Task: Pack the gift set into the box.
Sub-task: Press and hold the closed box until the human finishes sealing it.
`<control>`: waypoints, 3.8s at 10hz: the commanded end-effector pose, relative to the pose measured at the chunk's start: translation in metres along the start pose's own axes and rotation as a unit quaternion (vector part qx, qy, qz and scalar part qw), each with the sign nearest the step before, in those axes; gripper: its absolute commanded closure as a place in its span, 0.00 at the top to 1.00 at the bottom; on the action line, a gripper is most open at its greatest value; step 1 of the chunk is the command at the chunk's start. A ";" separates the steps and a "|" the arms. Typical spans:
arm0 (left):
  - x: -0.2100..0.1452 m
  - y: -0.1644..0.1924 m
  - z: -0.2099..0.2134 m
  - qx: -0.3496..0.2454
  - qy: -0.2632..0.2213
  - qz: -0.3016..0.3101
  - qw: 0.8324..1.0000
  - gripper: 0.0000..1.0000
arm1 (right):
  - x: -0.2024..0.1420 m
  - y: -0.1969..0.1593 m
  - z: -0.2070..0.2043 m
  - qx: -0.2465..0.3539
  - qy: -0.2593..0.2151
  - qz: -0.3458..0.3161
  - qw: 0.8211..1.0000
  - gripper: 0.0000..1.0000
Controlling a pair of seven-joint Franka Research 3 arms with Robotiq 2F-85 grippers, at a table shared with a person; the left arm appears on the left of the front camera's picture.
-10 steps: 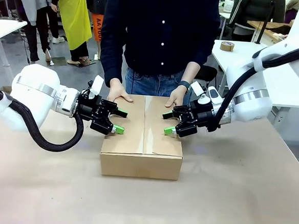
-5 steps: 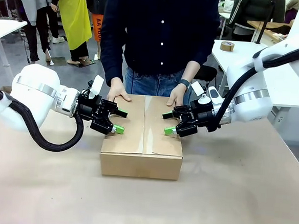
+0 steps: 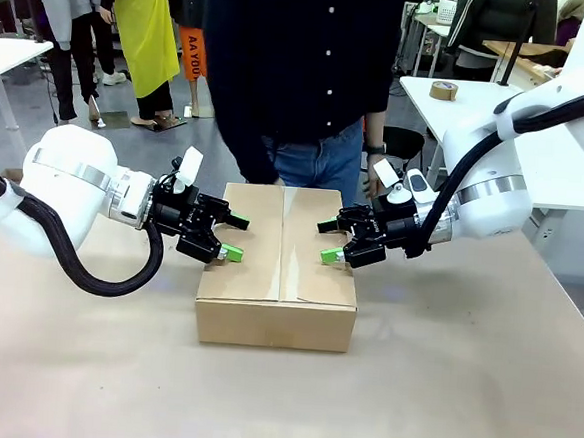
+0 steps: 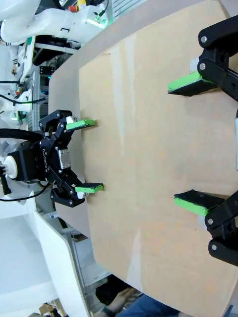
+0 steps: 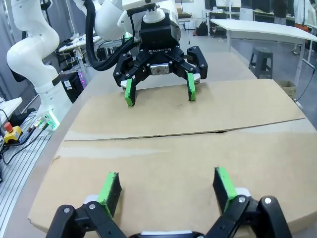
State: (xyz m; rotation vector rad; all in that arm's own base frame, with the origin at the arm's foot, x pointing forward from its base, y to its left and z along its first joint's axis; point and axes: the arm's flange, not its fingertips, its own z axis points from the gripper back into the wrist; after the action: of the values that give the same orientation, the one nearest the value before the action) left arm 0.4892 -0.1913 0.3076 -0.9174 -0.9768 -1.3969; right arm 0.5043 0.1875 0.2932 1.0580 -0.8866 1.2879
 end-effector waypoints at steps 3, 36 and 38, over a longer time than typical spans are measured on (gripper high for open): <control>-0.002 -0.001 0.000 0.001 0.000 -0.006 1.000 1.00 | -0.003 0.000 0.000 0.000 0.004 -0.012 1.000 1.00; -0.002 -0.001 0.000 0.001 0.000 -0.006 1.000 1.00 | -0.003 0.000 0.000 0.000 0.004 -0.012 1.000 1.00; -0.002 -0.001 0.000 0.001 0.000 -0.006 1.000 1.00 | -0.003 0.000 0.000 0.000 0.004 -0.012 1.000 1.00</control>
State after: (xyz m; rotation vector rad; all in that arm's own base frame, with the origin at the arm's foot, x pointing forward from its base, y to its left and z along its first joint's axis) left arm 0.4892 -0.1913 0.3076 -0.9174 -0.9768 -1.3970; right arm 0.5043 0.1874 0.2932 1.0581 -0.8866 1.2877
